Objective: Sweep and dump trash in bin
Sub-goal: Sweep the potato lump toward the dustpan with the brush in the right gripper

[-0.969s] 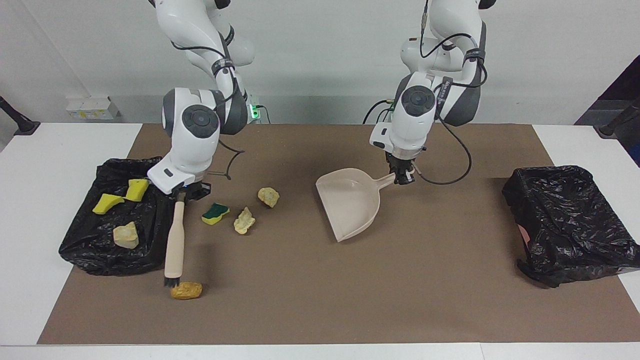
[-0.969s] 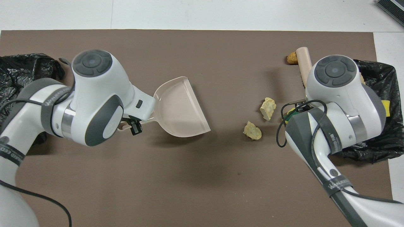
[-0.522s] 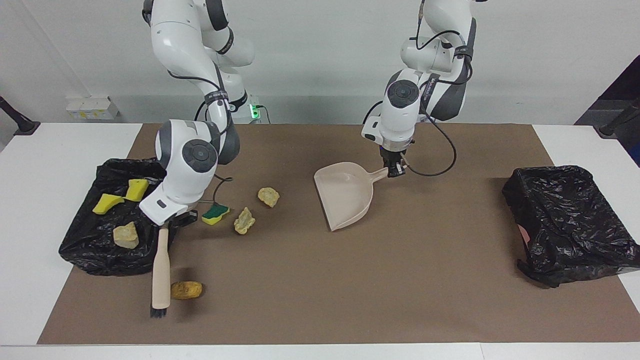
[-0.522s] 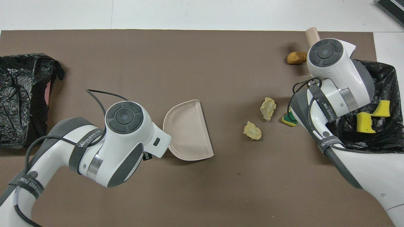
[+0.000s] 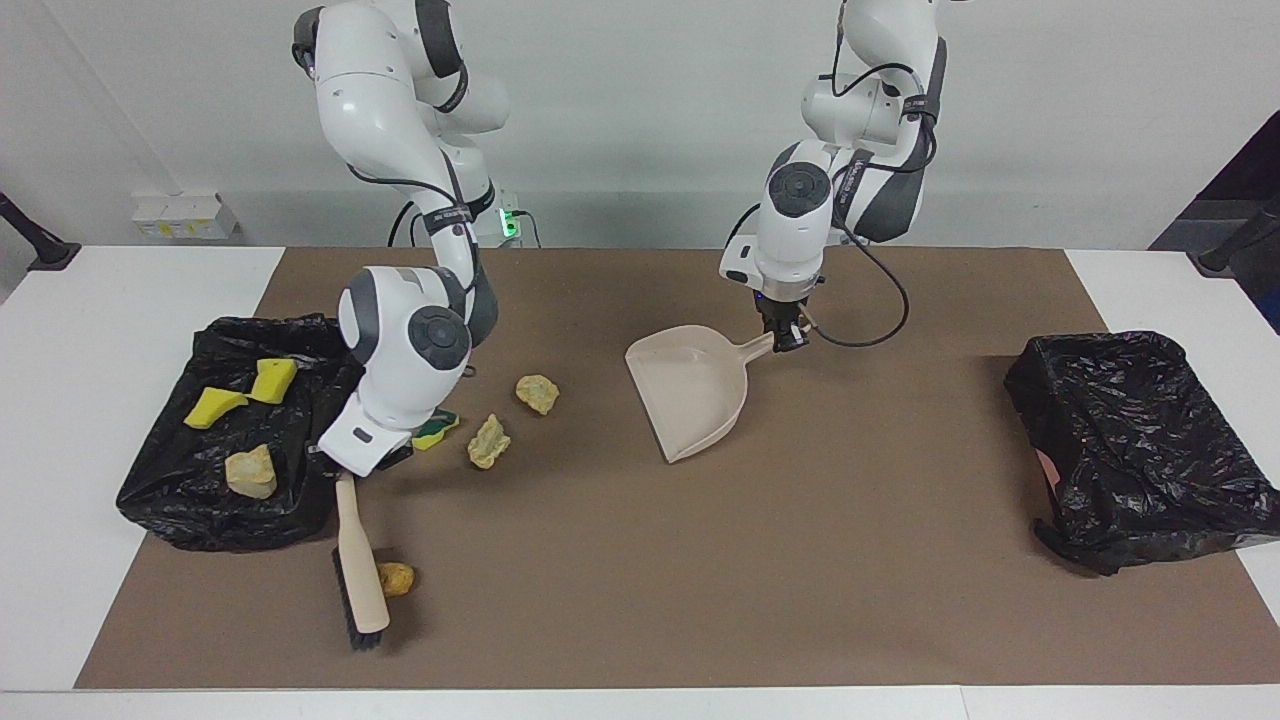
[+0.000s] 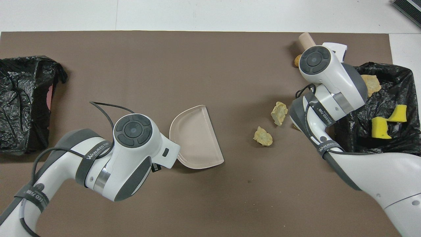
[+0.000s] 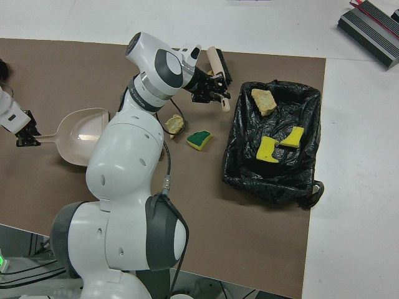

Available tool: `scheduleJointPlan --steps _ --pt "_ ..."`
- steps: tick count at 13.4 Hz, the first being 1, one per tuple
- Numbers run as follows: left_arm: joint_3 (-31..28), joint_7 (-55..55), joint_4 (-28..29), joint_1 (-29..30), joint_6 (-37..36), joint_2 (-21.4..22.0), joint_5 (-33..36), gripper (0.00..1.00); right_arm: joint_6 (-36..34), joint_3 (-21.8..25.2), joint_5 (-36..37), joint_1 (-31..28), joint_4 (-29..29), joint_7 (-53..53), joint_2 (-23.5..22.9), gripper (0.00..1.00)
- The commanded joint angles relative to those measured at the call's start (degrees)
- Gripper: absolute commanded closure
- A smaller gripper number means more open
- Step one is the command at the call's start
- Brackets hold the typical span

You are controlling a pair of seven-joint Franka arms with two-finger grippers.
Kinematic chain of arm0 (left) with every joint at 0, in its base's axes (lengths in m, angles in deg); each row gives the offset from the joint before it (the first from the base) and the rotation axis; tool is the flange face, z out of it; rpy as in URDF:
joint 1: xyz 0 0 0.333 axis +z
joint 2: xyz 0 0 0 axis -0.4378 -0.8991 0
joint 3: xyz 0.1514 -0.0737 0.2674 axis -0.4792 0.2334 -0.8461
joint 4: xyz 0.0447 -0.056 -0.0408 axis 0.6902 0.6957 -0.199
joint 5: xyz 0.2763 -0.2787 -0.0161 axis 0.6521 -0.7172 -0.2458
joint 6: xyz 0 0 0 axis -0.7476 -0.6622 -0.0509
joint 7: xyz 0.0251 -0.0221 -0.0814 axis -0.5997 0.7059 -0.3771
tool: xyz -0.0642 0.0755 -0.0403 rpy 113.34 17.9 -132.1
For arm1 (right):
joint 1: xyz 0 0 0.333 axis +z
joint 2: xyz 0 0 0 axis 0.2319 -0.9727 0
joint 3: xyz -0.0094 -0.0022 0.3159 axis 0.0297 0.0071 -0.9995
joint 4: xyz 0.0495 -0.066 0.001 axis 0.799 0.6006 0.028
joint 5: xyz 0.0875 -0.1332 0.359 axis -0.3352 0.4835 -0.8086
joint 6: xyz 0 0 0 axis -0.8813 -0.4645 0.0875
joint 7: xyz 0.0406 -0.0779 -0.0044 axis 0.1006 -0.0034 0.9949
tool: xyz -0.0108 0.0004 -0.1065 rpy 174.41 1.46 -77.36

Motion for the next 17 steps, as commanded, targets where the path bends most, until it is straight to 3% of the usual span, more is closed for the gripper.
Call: scheduleJointPlan --steps 1,6,9,11,13,17 --pt "-0.60 -2.48 2.18 -0.95 1.92 1.70 0.92 1.00 -1.34 -0.63 -3.49 0.96 -0.88 4.96 -0.38 1.00" --pt "-0.51 -3.45 3.23 -0.69 2.01 1.96 0.22 1.00 -10.12 -7.46 -7.98 3.60 -1.32 8.48 1.20 1.00" --pt "-0.51 -4.85 4.56 -0.95 7.71 1.88 -0.31 1.00 -12.51 -8.37 -14.38 1.85 -2.63 15.93 3.75 1.00" --pt "-0.51 -8.79 4.56 -1.04 7.82 0.73 -1.28 1.00 -10.94 -8.10 -14.14 -1.04 -3.96 19.37 3.32 1.00" --pt "-0.51 -8.73 3.94 -1.04 6.33 0.73 -1.28 1.00 -4.64 -8.19 -14.67 -3.95 -2.57 20.70 3.05 1.00" --pt "-0.51 -9.25 0.69 -1.83 1.30 -0.24 -1.28 1.00 -1.88 -8.54 -17.03 -3.78 1.13 20.79 2.79 1.00"
